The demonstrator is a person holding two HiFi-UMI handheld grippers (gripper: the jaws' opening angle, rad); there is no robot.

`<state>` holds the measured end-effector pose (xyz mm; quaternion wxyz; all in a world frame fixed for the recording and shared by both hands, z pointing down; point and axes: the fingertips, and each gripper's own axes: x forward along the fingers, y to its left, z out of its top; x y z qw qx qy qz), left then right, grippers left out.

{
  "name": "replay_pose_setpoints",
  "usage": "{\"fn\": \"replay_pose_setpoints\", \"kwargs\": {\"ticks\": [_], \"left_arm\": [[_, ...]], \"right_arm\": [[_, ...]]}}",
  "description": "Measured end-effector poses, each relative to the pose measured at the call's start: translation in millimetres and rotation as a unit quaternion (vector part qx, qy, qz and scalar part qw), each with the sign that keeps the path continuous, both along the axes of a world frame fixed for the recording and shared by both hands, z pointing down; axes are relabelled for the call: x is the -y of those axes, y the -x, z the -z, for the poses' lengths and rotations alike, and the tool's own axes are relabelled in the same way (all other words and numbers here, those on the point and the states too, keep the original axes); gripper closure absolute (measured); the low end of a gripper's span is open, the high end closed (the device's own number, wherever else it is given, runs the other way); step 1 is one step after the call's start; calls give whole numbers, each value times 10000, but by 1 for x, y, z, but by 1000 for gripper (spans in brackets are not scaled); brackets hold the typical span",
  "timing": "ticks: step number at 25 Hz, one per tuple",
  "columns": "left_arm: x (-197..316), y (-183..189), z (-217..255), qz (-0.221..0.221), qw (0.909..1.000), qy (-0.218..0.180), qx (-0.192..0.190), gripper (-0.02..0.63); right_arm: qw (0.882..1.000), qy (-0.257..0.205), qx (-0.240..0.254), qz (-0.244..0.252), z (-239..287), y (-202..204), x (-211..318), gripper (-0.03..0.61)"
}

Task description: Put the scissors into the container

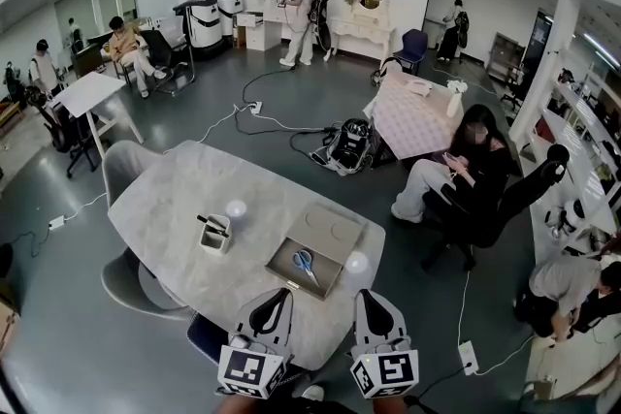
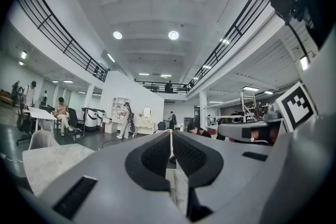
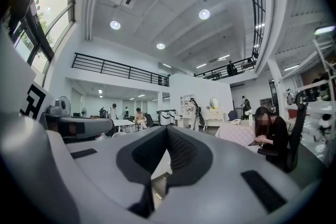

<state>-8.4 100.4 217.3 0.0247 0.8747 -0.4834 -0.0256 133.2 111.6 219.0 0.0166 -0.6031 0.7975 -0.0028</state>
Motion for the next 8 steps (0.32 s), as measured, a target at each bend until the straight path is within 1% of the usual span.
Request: {"fn": "replay_pose_setpoints", "kwargs": {"ticks": [8], "left_arm": [[5, 4, -5, -53, 10000, 40, 66, 591]], "right_arm": [[10000, 45, 27, -28, -5, 3, 5, 583]]}}
